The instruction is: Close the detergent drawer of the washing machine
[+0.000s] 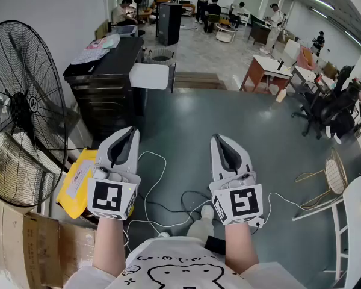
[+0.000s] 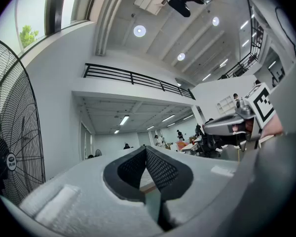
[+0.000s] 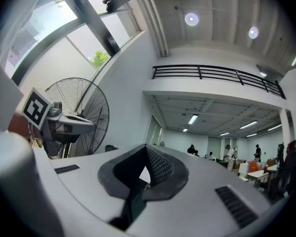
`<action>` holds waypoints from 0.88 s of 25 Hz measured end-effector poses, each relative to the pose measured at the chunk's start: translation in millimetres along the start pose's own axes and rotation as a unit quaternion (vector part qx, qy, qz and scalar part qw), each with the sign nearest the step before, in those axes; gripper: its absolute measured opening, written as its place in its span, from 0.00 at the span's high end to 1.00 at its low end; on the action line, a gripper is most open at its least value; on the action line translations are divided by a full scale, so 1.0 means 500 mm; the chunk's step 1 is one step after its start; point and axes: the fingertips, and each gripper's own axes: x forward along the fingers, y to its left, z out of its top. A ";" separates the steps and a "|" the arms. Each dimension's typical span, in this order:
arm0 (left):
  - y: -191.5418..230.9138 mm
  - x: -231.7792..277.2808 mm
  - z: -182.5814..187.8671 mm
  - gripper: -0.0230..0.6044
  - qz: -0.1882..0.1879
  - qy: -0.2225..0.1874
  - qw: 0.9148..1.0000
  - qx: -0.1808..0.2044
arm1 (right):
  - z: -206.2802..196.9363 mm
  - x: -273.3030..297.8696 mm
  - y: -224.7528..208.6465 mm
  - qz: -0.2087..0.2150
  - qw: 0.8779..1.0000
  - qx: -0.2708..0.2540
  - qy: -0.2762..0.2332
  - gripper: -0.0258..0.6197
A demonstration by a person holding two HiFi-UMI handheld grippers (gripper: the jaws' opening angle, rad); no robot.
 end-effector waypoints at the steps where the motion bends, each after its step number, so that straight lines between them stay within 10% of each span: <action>1: 0.004 0.005 -0.002 0.94 0.000 0.001 1.000 -0.001 | -0.002 0.005 -0.002 0.000 1.000 0.001 0.001 0.96; 13: 0.028 0.137 -0.044 0.94 0.003 0.017 1.000 -0.003 | -0.059 0.115 -0.082 0.003 1.000 0.013 0.002 0.96; 22: 0.022 0.324 -0.095 0.94 -0.006 0.040 0.999 -0.013 | -0.137 0.253 -0.220 0.007 0.998 0.065 0.016 0.60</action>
